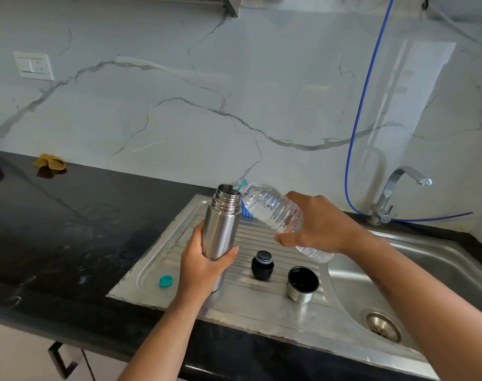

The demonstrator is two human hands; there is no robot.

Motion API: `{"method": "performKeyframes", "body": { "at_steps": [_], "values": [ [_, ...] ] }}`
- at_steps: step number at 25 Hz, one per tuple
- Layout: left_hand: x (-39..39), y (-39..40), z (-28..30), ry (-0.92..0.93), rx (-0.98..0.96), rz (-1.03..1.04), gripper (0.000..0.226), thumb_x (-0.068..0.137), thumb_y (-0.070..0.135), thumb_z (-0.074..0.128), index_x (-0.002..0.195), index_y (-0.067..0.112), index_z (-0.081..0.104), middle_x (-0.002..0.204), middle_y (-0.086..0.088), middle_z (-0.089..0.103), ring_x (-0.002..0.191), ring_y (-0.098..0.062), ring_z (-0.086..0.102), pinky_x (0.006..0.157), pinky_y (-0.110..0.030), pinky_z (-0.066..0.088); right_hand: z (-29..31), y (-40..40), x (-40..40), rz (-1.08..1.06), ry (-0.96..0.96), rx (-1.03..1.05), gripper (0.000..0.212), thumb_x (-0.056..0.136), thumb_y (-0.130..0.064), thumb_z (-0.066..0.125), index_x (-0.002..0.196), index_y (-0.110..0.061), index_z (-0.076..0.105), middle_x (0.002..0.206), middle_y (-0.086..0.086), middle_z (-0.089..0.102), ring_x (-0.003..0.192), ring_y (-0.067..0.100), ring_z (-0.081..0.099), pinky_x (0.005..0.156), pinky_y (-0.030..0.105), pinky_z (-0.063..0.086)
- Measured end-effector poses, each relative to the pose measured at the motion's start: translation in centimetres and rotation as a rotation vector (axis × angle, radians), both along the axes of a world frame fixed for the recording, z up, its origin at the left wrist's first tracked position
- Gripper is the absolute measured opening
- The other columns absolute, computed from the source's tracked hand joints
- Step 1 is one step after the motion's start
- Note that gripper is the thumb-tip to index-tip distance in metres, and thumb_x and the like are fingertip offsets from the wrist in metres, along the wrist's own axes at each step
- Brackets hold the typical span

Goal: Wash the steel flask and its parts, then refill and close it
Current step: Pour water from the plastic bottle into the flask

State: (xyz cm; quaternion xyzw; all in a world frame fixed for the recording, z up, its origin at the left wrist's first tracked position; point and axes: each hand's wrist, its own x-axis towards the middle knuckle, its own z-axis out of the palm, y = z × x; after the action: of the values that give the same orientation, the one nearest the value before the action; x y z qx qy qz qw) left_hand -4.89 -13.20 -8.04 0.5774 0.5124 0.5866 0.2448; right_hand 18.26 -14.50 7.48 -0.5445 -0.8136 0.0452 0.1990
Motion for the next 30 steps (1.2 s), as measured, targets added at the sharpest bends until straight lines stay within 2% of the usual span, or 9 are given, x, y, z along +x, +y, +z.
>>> {"method": "performKeyframes", "body": {
  "at_steps": [4,9,16,20,23,30],
  "values": [
    [-0.1,-0.1,0.1,-0.003,-0.002,0.015,0.074,0.073,0.037,0.091,0.131,0.045,0.045,0.110,0.023,0.062,0.097,0.010,0.061,0.070,-0.006,0.045,1.1,0.7,0.2,0.029,-0.073,-0.003,0.051,0.066,-0.051,0.083,0.103,-0.031,0.055,0.087,-0.008,0.066,0.082,0.013,0.064,0.070,0.034,0.055],
    [0.1,-0.1,0.1,0.004,-0.010,0.018,0.077,0.073,0.036,0.091,0.137,0.035,0.047,0.111,0.021,0.061,0.096,0.001,0.063,0.071,-0.009,0.045,2.3,1.2,0.5,0.047,-0.129,0.003,0.053,0.062,-0.057,0.079,0.103,-0.035,0.054,0.087,-0.010,0.065,0.080,0.010,0.064,0.071,0.036,0.057],
    [0.1,-0.2,0.2,0.005,-0.004,0.016,0.077,0.073,0.035,0.090,0.136,0.037,0.045,0.109,0.022,0.059,0.095,0.000,0.063,0.069,-0.008,0.045,3.1,1.4,0.8,0.038,-0.176,-0.003,0.058,0.058,-0.061,0.077,0.104,-0.033,0.056,0.086,-0.008,0.066,0.080,0.015,0.066,0.071,0.041,0.059],
    [0.1,-0.4,0.2,-0.015,-0.013,0.002,0.078,0.072,0.036,0.091,0.134,0.038,0.043,0.111,0.021,0.059,0.096,-0.001,0.063,0.067,-0.008,0.048,3.7,1.2,0.9,0.043,-0.195,-0.001,0.056,0.063,-0.055,0.082,0.107,-0.031,0.057,0.086,-0.008,0.067,0.080,0.016,0.066,0.070,0.038,0.059],
    [0.2,-0.5,0.3,-0.027,-0.022,-0.020,0.077,0.072,0.037,0.090,0.131,0.039,0.041,0.113,0.015,0.060,0.097,-0.005,0.064,0.068,-0.011,0.050,3.9,1.2,0.9,0.047,-0.208,0.018,0.057,0.061,-0.057,0.079,0.106,-0.032,0.056,0.085,-0.006,0.067,0.080,0.016,0.066,0.070,0.040,0.059],
    [0.2,-0.5,0.3,-0.043,-0.036,-0.031,0.079,0.074,0.035,0.089,0.136,0.035,0.040,0.116,0.010,0.060,0.098,-0.005,0.063,0.071,-0.011,0.048,4.1,1.4,0.9,0.070,-0.209,0.013,0.060,0.062,-0.058,0.080,0.110,-0.032,0.055,0.088,-0.008,0.068,0.082,0.013,0.066,0.069,0.034,0.057]
  ]
}}
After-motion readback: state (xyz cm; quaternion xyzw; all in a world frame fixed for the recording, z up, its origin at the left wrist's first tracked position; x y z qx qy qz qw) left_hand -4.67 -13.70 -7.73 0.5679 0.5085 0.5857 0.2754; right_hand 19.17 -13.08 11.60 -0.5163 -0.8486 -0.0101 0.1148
